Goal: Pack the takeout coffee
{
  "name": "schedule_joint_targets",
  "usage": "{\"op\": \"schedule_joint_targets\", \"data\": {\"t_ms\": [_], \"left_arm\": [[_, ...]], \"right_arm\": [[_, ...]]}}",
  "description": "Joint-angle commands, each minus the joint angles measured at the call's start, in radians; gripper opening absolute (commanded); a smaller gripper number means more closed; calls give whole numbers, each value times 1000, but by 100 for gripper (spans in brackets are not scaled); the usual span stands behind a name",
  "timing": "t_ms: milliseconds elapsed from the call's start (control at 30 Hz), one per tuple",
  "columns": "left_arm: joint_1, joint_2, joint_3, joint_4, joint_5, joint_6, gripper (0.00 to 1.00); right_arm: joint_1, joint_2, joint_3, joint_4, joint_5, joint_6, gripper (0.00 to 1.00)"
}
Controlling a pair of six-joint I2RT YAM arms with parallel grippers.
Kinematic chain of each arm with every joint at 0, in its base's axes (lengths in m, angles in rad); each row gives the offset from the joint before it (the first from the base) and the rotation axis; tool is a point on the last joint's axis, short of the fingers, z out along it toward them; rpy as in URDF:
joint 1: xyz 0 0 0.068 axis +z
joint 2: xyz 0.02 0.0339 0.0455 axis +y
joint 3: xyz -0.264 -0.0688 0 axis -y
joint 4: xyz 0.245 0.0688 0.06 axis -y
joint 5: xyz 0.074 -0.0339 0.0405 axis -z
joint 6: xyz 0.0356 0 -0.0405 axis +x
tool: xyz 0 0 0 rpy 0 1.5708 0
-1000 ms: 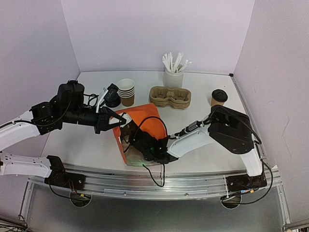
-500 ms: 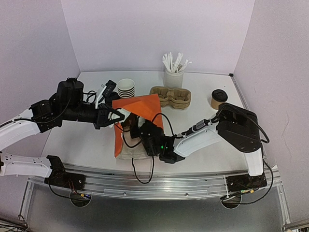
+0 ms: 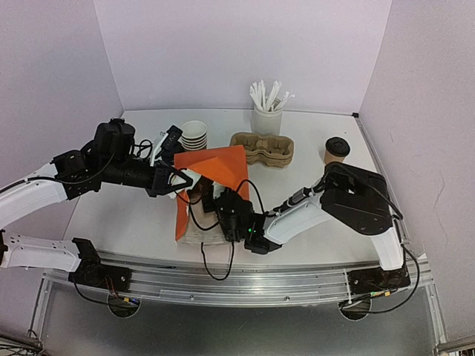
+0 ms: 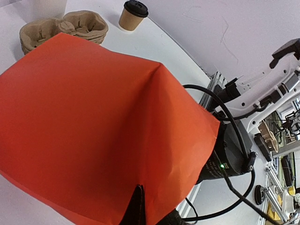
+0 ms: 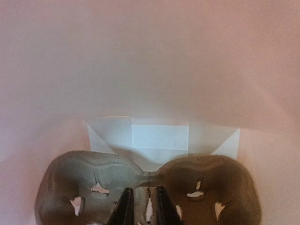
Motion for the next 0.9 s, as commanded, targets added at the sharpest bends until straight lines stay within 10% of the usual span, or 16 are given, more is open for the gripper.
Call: {"op": "schedule_joint_targets", "data": {"t_ms": [0, 200, 667, 867], "left_arm": [[46, 33, 46, -55, -20, -29, 0], [67, 56, 89, -89, 30, -53, 0], [60, 63, 145, -147, 4, -60, 0], [-21, 40, 149, -155, -41, 26, 0]], "right_arm": [[49, -100, -58, 15, 8, -29, 25], [119, -247, -141, -204, -14, 38, 40], [126, -304, 90, -1355, -61, 574, 58], [123, -341, 41, -1463, -138, 819, 69]]}}
